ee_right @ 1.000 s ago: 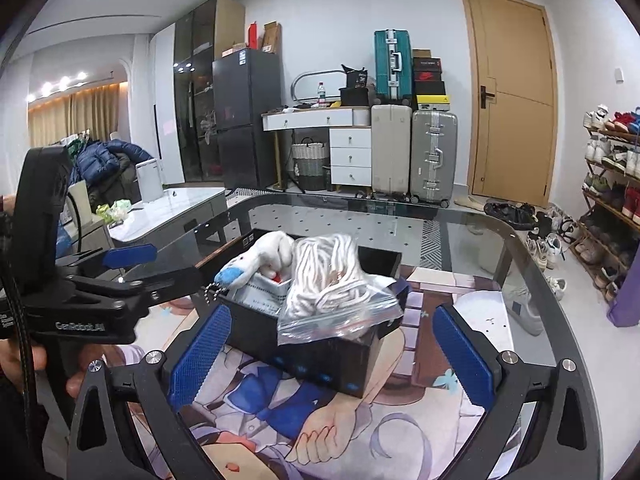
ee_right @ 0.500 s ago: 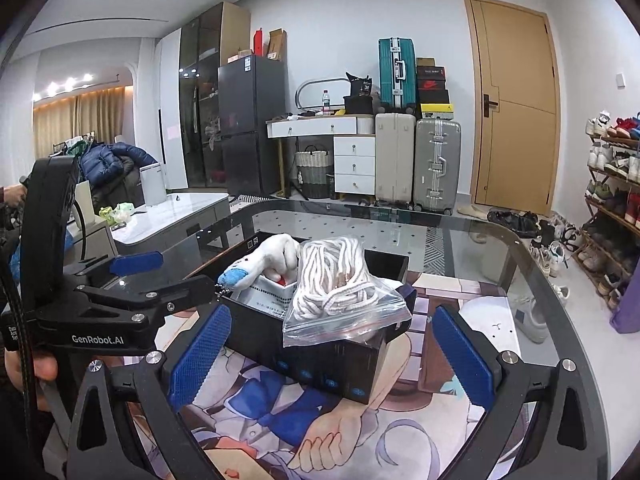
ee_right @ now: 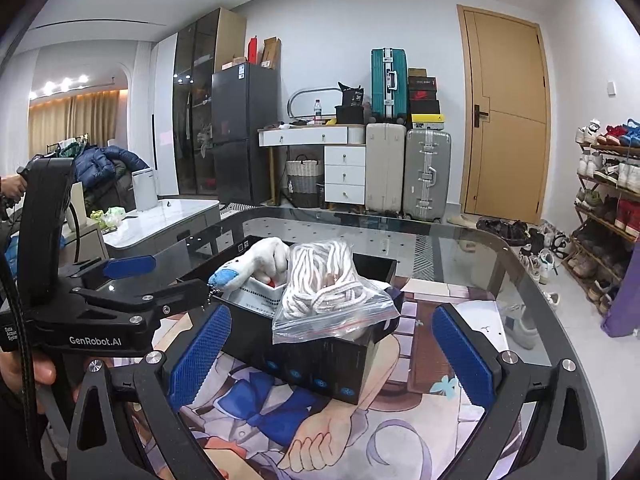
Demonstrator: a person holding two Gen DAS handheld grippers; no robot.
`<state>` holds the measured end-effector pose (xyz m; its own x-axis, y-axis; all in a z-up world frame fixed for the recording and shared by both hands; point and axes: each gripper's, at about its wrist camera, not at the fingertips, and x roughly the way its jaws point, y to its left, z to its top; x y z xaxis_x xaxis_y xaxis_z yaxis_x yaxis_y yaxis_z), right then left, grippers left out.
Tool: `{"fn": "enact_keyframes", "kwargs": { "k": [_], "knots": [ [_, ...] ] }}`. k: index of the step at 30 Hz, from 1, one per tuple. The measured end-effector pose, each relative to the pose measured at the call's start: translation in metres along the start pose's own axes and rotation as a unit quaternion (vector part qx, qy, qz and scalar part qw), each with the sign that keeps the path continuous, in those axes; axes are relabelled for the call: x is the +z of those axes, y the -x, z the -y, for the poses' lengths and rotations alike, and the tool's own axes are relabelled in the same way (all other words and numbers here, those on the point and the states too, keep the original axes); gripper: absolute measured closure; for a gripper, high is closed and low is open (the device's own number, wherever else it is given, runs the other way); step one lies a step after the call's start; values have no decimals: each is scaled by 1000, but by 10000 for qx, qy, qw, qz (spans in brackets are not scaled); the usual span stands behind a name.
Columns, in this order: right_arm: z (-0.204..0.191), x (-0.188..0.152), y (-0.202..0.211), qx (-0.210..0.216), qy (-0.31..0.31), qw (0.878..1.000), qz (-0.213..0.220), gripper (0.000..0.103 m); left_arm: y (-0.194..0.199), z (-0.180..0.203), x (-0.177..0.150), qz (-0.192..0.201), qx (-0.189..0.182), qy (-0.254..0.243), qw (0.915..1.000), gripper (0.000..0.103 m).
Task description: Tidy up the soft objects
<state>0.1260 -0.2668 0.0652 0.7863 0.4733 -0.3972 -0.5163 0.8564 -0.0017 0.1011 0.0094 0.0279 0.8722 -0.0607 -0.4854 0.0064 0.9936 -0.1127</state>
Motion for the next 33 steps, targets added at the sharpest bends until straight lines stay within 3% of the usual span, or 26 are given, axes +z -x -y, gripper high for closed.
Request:
{"fn": "enact_keyframes", "kwargs": {
  "k": [33],
  "knots": [
    [5, -2, 3, -169, -227, 9996, 73, 1, 5, -3, -5, 184, 169, 66, 9997, 0]
  ]
}}
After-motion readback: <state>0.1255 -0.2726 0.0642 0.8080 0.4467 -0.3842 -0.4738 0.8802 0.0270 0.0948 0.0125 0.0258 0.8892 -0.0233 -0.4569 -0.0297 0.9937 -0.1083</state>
